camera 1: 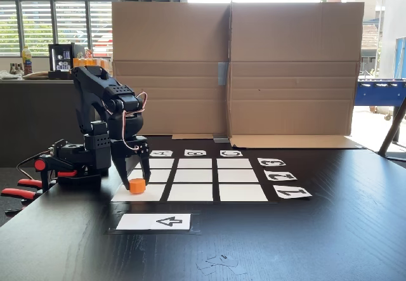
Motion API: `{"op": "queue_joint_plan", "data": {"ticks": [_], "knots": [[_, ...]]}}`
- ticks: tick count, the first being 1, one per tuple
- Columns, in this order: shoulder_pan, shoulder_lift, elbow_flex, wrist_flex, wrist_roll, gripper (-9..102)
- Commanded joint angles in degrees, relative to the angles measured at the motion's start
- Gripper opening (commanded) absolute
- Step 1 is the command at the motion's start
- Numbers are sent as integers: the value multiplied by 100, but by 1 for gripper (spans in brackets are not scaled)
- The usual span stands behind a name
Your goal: Pick up the round, orange token and place it in the grid on square A1.
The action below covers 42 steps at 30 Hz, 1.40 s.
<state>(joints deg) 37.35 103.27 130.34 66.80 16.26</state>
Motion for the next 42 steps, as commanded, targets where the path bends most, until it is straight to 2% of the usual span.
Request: {"op": "queue_joint_plan", "data": {"ticks": [1, 14, 22, 28, 42], "knots": [[18, -26, -123, -62, 26, 6], [0, -158, -26, -176, 26, 7], [-9, -158, 35, -202, 9, 18], [-9, -132, 88, -237, 0, 31], [-26, -35, 79, -193, 26, 34]]}}
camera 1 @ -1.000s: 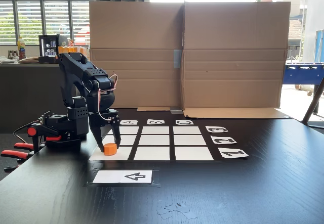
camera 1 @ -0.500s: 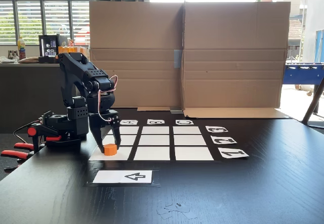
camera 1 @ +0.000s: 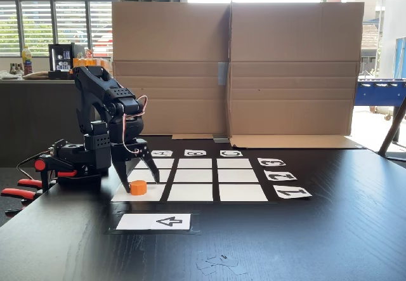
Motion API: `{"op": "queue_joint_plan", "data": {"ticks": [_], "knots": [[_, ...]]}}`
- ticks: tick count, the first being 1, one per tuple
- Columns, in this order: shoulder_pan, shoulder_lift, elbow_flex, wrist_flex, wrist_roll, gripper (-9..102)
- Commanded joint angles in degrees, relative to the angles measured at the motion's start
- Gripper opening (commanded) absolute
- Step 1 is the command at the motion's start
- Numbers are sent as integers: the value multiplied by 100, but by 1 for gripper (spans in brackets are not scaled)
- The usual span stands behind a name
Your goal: Pick up the round, orange token and place it in the grid on square A1.
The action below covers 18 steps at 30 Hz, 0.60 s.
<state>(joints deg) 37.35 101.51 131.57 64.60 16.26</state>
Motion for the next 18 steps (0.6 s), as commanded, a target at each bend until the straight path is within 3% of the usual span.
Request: {"op": "queue_joint_plan", "data": {"ticks": [1, 18], "knots": [[-26, 176, -79, 53, 26, 34], [18, 1318, -220, 554, 343, 35]]}}
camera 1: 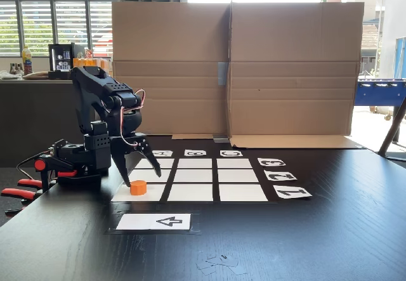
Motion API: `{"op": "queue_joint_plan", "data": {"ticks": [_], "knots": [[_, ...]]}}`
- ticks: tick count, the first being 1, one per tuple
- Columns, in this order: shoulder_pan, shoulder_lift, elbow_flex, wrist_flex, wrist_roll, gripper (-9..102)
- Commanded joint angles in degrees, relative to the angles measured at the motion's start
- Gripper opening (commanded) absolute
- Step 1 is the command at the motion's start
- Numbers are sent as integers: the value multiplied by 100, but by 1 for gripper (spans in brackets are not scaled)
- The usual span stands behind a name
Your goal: Pick up the round, orange token and place it in the grid on square A1.
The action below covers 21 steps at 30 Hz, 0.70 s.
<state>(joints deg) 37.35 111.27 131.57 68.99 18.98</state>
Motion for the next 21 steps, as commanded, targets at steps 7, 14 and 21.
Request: {"op": "queue_joint_plan", "data": {"ticks": [7, 14, 21], "knots": [[70, 1046, -571, 580, 202, 34], [255, 1916, -1081, 1125, 202, 34], [694, 3041, -1178, 1187, 158, 34]]}}
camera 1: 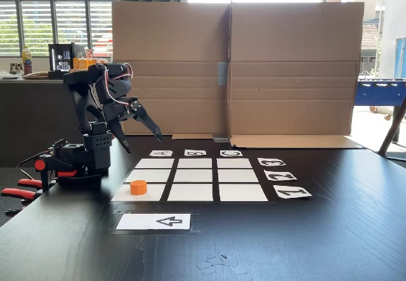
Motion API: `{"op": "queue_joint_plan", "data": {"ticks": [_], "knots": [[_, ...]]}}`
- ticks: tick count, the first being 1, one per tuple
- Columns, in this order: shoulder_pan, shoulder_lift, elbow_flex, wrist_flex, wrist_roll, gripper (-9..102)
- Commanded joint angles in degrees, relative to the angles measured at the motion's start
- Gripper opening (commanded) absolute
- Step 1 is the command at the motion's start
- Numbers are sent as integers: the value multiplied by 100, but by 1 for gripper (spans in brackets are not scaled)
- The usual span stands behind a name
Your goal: Pick up the round, orange token and place it in the grid on square A1.
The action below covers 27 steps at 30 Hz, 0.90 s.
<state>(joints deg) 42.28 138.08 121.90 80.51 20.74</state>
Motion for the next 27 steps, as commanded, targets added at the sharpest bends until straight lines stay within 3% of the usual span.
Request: {"op": "queue_joint_plan", "data": {"ticks": [1, 16, 27], "knots": [[272, 501, -211, 35, -18, 34], [2874, 2408, -9, 18, -782, 34], [4491, 3779, 1160, -26, -1538, 30]]}}
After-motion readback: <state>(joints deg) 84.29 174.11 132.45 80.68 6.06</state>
